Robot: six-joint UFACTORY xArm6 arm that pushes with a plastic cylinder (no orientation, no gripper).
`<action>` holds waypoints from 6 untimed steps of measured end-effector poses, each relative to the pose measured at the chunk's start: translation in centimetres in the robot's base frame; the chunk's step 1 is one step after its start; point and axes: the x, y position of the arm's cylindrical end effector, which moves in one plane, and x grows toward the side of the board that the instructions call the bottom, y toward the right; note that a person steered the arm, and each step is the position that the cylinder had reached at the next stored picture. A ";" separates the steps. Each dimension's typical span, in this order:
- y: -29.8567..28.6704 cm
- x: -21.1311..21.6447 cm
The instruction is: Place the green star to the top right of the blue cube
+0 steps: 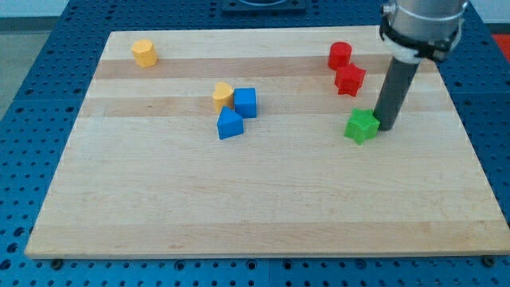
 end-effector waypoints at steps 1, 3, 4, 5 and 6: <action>-0.1 0.6; -9.5 0.6; -13.1 0.6; -10.4 1.3; -10.4 3.6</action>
